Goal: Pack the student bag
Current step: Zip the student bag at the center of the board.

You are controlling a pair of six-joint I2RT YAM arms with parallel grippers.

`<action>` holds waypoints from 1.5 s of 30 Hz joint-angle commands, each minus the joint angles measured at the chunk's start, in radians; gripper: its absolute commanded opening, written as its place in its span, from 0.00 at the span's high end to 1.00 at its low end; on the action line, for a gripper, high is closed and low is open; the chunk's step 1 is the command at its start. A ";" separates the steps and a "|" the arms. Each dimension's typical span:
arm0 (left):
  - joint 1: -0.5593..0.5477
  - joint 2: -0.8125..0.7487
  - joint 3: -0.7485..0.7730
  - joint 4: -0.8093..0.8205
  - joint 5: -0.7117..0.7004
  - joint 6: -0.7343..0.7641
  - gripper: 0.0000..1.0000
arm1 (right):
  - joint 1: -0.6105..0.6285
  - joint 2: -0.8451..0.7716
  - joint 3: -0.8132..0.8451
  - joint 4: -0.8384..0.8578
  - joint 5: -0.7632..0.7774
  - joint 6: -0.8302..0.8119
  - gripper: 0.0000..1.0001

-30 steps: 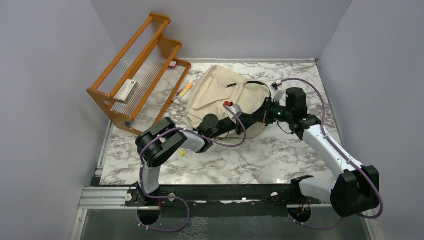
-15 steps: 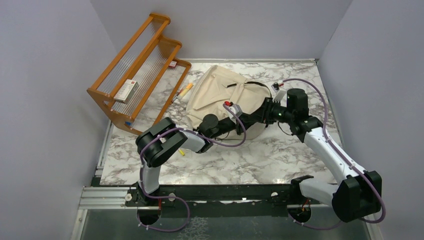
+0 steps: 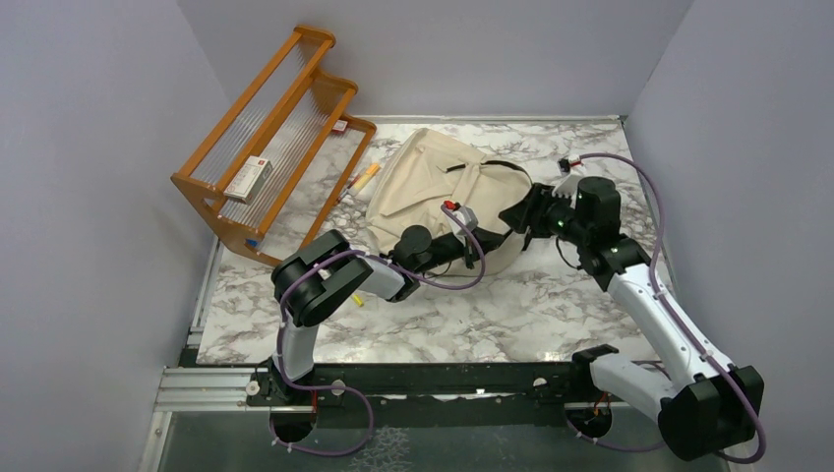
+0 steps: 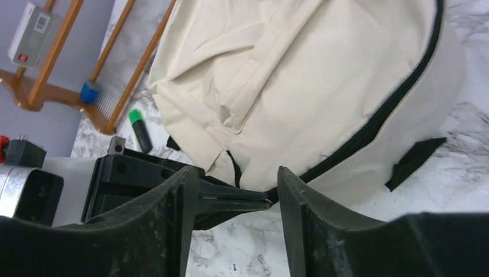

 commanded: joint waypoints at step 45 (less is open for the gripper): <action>0.125 -0.285 -0.104 -0.321 0.124 0.072 1.00 | -0.070 0.257 0.082 -0.129 0.276 0.195 1.00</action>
